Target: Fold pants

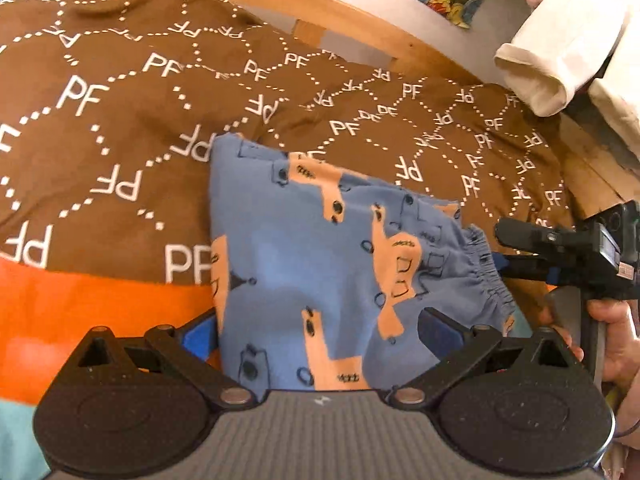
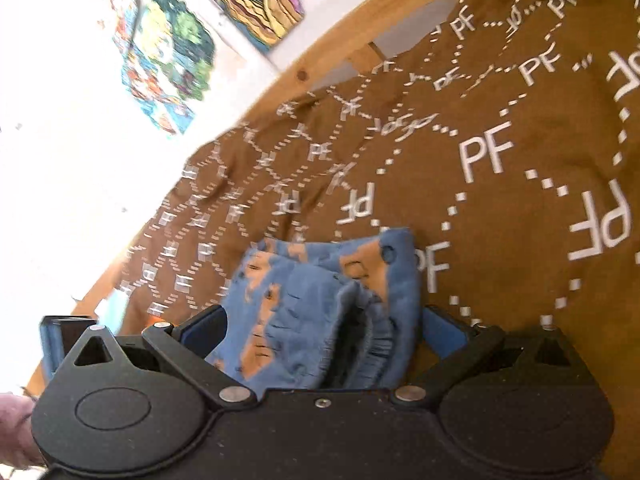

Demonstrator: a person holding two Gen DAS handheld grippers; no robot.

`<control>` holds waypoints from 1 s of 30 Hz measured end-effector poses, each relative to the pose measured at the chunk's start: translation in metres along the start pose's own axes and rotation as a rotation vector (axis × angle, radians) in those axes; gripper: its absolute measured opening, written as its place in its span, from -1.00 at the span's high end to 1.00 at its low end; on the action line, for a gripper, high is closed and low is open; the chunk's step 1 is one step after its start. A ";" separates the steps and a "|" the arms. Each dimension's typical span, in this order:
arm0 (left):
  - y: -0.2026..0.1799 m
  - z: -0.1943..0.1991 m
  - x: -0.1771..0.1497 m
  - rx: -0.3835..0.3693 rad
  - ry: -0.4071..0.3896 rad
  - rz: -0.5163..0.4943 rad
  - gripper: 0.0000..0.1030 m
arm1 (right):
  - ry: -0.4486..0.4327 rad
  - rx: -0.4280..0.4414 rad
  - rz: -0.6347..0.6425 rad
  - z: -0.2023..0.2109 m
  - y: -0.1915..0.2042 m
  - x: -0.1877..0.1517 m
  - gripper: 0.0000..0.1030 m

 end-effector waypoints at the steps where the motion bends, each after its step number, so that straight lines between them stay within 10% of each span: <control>1: 0.001 0.000 0.001 -0.015 -0.004 0.014 -1.00 | 0.003 0.040 -0.003 0.001 0.001 0.000 -0.99; 9: 0.022 0.004 0.002 -0.127 -0.003 0.160 -1.00 | -0.056 0.190 -0.152 0.017 -0.014 0.004 -0.97; 20: -0.004 -0.007 -0.004 0.070 0.049 -0.029 -0.99 | -0.041 -0.091 -0.161 0.007 -0.020 -0.005 0.23; 30: -0.008 0.001 -0.012 0.110 0.069 -0.026 -0.84 | -0.035 -0.123 -0.155 0.003 -0.020 -0.010 0.37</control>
Point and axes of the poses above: each gripper's, at about its wrist camera, not at the fingertips, and z roughly against the way its jaws point, y to its left, x to its top, the point moved 6 cm from there along -z, roughly the way its jaws point, and after that the axes turned 14 degrees about y, right-handed, at the moved point
